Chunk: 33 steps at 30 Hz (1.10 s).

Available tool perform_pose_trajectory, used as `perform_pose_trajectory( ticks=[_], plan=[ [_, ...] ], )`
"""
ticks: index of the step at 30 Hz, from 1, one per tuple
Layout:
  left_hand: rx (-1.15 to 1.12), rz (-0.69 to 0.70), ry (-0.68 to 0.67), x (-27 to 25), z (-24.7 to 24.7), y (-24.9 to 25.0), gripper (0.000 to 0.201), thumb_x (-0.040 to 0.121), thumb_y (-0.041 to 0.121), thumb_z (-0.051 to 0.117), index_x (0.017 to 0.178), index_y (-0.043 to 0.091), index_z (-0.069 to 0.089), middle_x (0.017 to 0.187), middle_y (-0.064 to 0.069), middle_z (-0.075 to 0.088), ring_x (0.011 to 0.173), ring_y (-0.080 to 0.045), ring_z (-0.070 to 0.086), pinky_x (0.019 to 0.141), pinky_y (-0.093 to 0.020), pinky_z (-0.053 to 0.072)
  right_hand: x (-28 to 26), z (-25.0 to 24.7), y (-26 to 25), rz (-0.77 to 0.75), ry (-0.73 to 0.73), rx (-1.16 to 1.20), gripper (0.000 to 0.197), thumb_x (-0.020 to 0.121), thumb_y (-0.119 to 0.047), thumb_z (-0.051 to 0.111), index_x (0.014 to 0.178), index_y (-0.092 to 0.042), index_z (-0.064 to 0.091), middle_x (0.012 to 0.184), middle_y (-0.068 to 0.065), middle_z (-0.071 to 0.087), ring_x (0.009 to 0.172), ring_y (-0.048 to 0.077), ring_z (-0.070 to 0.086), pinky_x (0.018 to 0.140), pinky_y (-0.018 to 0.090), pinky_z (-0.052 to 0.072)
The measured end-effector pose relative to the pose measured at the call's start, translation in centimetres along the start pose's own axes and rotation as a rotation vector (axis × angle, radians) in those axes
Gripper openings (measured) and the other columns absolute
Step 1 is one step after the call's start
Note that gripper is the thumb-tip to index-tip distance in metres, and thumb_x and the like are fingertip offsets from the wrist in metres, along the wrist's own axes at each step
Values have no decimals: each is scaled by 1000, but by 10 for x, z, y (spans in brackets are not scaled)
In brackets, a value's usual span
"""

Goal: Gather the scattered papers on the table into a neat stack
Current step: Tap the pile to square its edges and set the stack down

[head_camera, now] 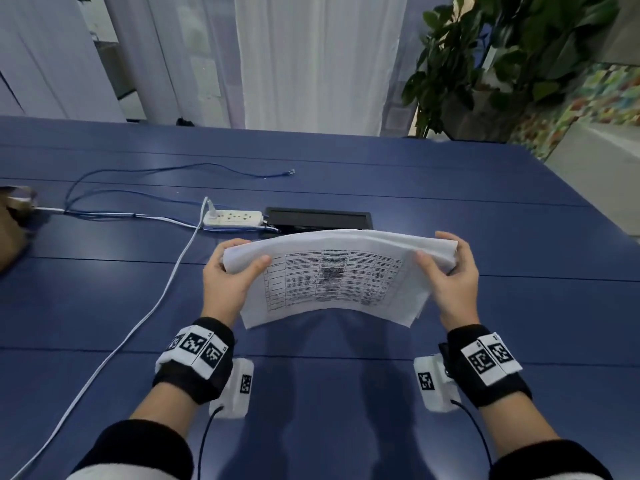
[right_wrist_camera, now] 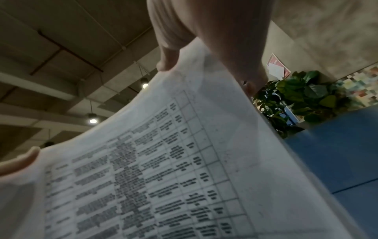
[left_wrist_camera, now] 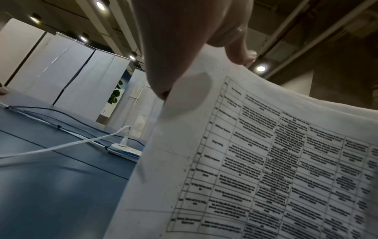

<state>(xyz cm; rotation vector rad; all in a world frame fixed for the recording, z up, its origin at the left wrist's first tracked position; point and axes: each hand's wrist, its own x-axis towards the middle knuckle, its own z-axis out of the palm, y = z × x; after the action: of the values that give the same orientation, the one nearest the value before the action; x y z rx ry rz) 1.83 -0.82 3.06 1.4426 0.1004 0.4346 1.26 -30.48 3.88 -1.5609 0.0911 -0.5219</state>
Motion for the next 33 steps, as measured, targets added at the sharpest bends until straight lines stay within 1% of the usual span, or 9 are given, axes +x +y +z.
perform_pose_trajectory(
  ticks=[3,6,11,15,18,23,28,31,33],
  plan=[
    [5,12,22,-1,3,3,30,73,7,75,88,24,56,90,7,60,74,-2,59,64,-12,49,-1,7,-6,-26,74,43,12,87,-20,65,88,-32,63,96,-8,62,89,14,56,80,32,47],
    [12,59,48,0,7,8,24,77,5,72,90,17,56,87,11,59,68,12,58,62,-6,46,3,10,-7,2,165,82,18,88,-17,62,74,-27,60,78,-9,58,75,10,51,74,31,43],
    [30,69,67,5,5,7,17,77,8,72,75,20,61,69,19,68,65,7,59,64,-10,49,6,5,-3,34,213,128,20,87,-11,61,72,-23,59,79,-6,59,76,12,52,75,31,40],
    [36,87,86,8,4,3,17,78,9,72,72,21,61,66,22,67,66,6,59,66,-11,49,3,-1,-4,-3,93,107,20,86,-7,62,76,-25,60,92,-7,64,82,1,58,74,18,46],
    [36,82,92,12,4,0,18,79,10,72,73,23,61,66,23,66,66,7,59,66,-12,48,5,-9,-3,-40,21,63,18,84,-3,64,77,-19,63,91,-12,70,87,-3,62,77,11,47],
    [24,60,73,13,4,-1,22,75,13,75,82,27,60,77,15,65,69,5,60,67,-15,48,16,-20,2,13,-1,133,33,81,6,62,66,-23,67,82,-7,74,90,16,62,82,28,45],
    [145,18,-5,10,-4,-5,46,68,14,82,102,30,55,109,6,60,103,-12,57,90,-25,46,17,-15,6,25,39,165,39,79,10,58,59,-23,64,78,-6,74,87,18,62,80,28,44],
    [159,-51,-63,9,-4,-9,58,64,-3,80,108,19,50,98,8,56,86,-2,56,69,-9,50,19,-17,4,7,-5,150,38,80,9,61,62,-24,67,80,-6,74,89,17,63,81,25,47],
    [147,-100,-72,12,-5,-12,48,66,-5,77,105,11,53,91,6,61,79,-2,60,62,-8,50,25,-21,-2,4,-69,46,35,80,7,63,64,-24,68,78,-8,74,82,12,63,76,19,48]
  ],
)
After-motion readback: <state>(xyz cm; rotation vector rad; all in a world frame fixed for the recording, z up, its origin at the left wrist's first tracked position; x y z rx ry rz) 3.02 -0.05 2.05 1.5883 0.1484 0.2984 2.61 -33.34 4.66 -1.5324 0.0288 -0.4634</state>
